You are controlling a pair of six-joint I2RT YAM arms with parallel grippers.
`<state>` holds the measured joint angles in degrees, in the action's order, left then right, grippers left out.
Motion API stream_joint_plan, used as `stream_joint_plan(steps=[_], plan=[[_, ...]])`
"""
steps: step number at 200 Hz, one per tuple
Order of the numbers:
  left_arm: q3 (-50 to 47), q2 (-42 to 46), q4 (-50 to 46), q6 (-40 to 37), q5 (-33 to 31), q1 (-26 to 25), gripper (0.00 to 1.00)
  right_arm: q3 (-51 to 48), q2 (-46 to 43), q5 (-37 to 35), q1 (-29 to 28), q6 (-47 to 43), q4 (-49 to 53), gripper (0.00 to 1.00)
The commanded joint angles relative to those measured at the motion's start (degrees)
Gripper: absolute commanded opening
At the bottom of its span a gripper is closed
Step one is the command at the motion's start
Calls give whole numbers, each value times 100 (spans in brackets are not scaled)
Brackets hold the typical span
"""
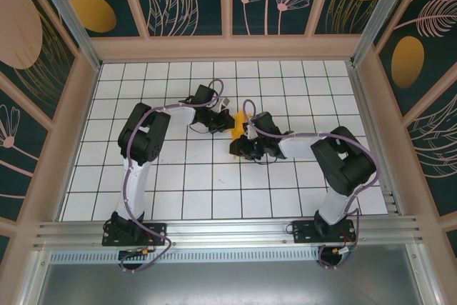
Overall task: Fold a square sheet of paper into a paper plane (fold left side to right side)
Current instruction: Fold the wing for the fifth time at the center of the table.
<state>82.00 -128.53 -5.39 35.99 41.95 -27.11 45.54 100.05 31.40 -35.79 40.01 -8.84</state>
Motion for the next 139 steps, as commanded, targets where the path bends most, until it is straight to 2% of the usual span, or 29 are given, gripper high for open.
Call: stream_joint_plan(steps=[1,139], plan=[[-131,-570,-92,-228,-943,-57,3,191,175,31,-49,-5,-75,30],[-123,-574,-104,-250,-950,-57,3,350,380,-335,-88,-228,708,30]])
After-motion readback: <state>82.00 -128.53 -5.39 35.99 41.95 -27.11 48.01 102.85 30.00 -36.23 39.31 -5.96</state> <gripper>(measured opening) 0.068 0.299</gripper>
